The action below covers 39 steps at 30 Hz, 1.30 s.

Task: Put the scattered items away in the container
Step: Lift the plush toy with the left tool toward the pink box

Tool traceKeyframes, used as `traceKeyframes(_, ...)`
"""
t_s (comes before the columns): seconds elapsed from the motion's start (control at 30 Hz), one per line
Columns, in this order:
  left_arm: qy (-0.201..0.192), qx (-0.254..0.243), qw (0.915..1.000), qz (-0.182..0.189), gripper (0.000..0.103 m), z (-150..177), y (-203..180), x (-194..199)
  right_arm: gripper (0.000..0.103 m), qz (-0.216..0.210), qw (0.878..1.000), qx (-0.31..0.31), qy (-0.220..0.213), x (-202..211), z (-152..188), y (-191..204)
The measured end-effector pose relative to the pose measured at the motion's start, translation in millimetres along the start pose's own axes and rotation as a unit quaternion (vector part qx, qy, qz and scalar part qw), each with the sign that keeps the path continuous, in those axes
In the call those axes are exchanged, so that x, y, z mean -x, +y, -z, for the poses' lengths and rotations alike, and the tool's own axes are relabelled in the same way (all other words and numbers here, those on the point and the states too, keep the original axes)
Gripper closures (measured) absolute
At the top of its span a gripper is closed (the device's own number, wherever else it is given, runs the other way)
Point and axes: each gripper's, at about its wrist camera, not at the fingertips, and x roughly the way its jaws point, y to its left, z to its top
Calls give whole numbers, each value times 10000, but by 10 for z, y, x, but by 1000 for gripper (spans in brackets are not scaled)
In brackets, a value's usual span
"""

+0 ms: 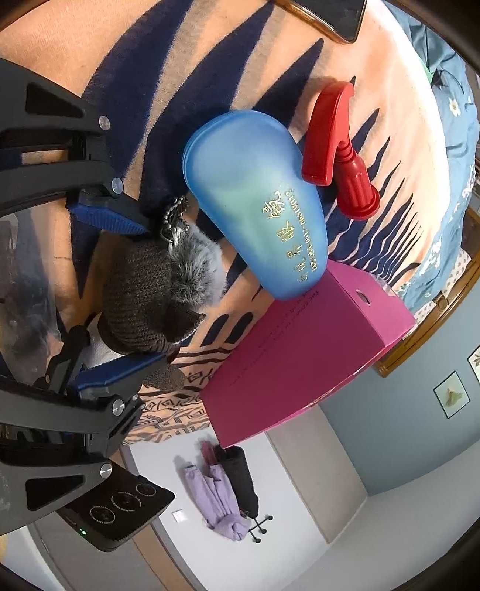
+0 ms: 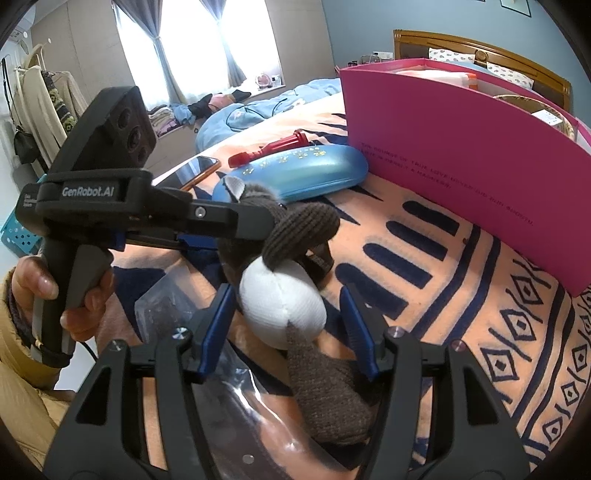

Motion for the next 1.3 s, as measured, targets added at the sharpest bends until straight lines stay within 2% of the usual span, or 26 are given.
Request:
traceKeyframes(0.37,34,72,10000,-2,41,-20,26,-29,44,-37,10000,-23,54,-7,8,-12)
traceKeyframes(0.43,35,66,10000,3,41,-20,25,-31,53,-45,9999,-42,84,-16,9,-22)
traceKeyframes(0.5,35,60,10000,11,41,-19,25,-28,58,-51,10000,-11,83,-11,12,-12)
traceKeyframes(1.3,28,81,9999,143,41,-52,47,0,62,-94,9999,51,-83,95,19,-24)
